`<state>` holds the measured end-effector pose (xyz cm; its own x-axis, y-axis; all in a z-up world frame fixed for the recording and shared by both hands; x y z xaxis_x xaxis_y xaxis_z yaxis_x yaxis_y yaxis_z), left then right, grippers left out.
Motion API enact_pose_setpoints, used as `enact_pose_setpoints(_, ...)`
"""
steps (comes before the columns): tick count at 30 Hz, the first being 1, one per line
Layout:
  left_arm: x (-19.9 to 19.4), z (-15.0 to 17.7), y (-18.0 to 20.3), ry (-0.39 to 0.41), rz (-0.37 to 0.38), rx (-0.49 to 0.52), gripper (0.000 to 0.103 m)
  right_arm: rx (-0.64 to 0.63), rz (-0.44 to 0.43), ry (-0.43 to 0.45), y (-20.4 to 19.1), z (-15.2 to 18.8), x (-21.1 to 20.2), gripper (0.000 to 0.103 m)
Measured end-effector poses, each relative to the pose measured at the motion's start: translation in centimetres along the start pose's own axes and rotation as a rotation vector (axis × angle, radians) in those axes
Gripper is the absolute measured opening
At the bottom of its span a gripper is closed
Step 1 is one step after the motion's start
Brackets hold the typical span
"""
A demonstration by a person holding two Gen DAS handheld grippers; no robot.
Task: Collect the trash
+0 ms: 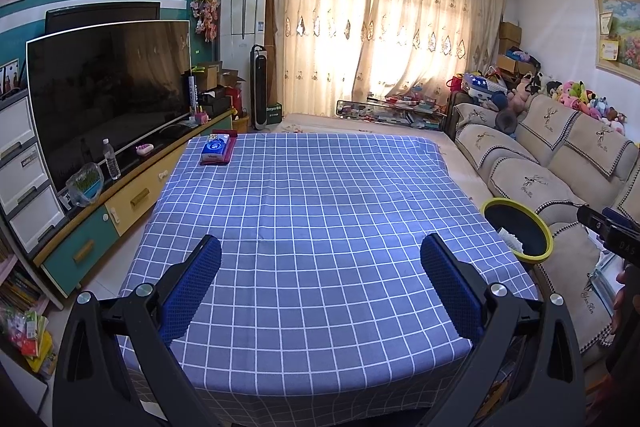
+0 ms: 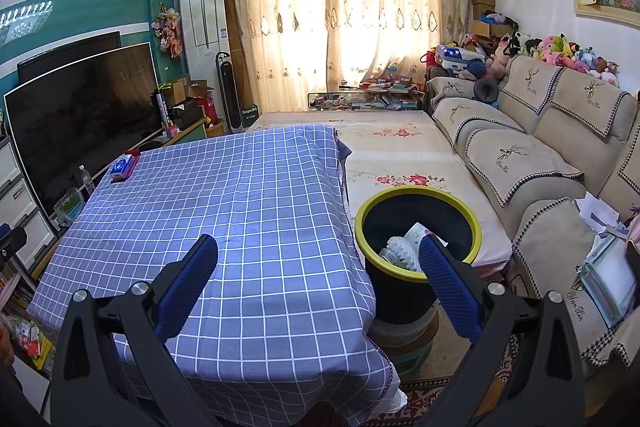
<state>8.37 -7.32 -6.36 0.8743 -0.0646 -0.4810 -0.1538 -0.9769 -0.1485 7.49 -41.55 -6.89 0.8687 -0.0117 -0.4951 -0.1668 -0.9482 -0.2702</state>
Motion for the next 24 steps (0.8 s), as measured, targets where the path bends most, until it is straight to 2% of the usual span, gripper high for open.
enact_pose_setpoints(13,0.5,0.4,-0.1,-0.018,-0.009,-0.009,0.098,0.0,-0.001,-0.008,0.0,0.3,0.3,0.096)
enact_pose_setpoints(18,1.2,0.8,-0.2,-0.026,0.036,-0.046,0.098,0.001,-0.003,-0.016,-0.1,0.5,0.6,0.096)
enact_pose_setpoints(21,1.9,0.9,-0.1,-0.023,0.045,-0.055,0.098,-0.005,-0.027,-0.03,-0.5,0.5,1.0,0.096)
enact_pose_setpoints(24,3.8,0.6,-0.2,-0.054,0.021,-0.012,0.098,-0.023,-0.069,-0.056,-1.7,0.0,2.4,0.096)
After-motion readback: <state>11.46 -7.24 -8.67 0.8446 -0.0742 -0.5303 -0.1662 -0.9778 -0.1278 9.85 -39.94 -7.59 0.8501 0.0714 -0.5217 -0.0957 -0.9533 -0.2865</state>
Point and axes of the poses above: each gripper's, at about its wrist camera, not at the fingertips, and x roughly the way its jaws point, y to its right, z to its underside, the point moved 5 cm from there along x, roughly the way its jaws point, and after that the axes turned 13 degrees about x, right-handed, at the moved point
